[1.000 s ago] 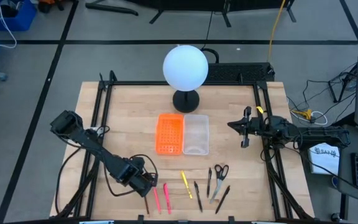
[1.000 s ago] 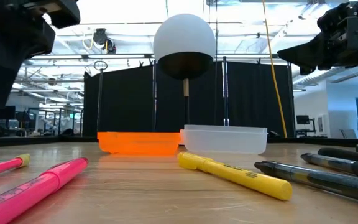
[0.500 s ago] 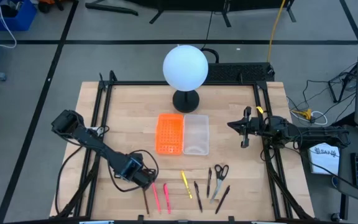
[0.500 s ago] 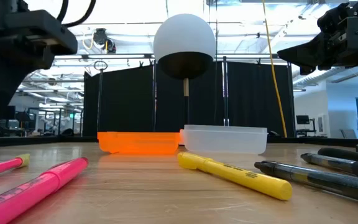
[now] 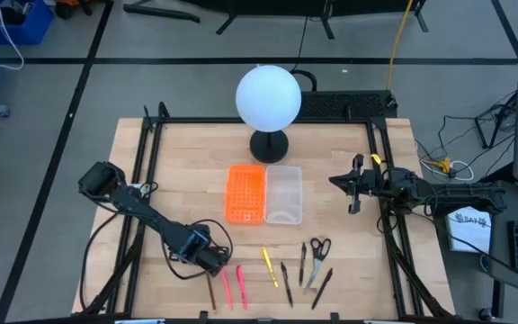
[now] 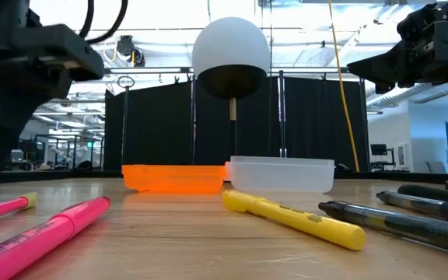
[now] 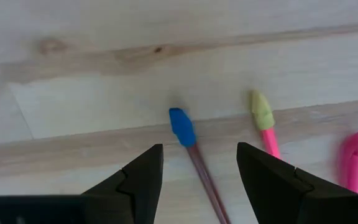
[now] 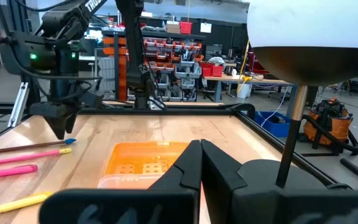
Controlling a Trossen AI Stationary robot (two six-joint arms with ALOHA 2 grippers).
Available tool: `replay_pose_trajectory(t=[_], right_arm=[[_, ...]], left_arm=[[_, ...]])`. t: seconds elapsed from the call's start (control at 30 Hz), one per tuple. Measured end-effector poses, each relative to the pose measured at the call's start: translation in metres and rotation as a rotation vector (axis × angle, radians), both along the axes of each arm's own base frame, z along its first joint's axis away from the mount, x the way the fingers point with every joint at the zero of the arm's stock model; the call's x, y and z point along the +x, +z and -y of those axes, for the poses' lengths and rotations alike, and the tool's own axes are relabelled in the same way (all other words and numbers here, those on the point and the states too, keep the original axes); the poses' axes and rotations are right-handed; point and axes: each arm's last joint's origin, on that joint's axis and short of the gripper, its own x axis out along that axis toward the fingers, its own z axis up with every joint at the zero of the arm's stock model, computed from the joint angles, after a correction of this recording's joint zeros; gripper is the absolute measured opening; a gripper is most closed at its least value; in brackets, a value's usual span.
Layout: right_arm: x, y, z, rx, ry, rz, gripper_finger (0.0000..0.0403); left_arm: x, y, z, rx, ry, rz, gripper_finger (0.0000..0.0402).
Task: Pick & place school supplies into a supply box
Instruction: Put the brown pencil into the pencil box
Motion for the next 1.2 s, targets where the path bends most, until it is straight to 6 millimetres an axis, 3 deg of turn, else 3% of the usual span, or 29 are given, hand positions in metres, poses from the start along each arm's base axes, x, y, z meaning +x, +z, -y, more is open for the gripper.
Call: replay_pose_trajectory(t=[0.27, 0.83, 0.93, 1.2], right_arm=[[0.000, 0.000, 0.000, 0.000, 0.000, 0.001, 0.0000], [0.000, 0.000, 0.000, 0.000, 0.001, 0.000, 0.0000], [0.000, 0.000, 0.000, 0.000, 0.001, 0.000, 0.0000], [0.000, 0.000, 0.000, 0.000, 0.001, 0.000, 0.0000]], left_arm=[[0.007, -0.022, 0.003, -0.023, -0.023, -0.059, 0.0211], [0.011, -0.025, -0.006, 0.018, -0.018, -0.067, 0.0207], [0.011, -0.026, -0.006, 0.018, -0.018, -0.072, 0.0179], [0.012, -0.026, -0.006, 0.018, -0.040, -0.052, 0.0058]])
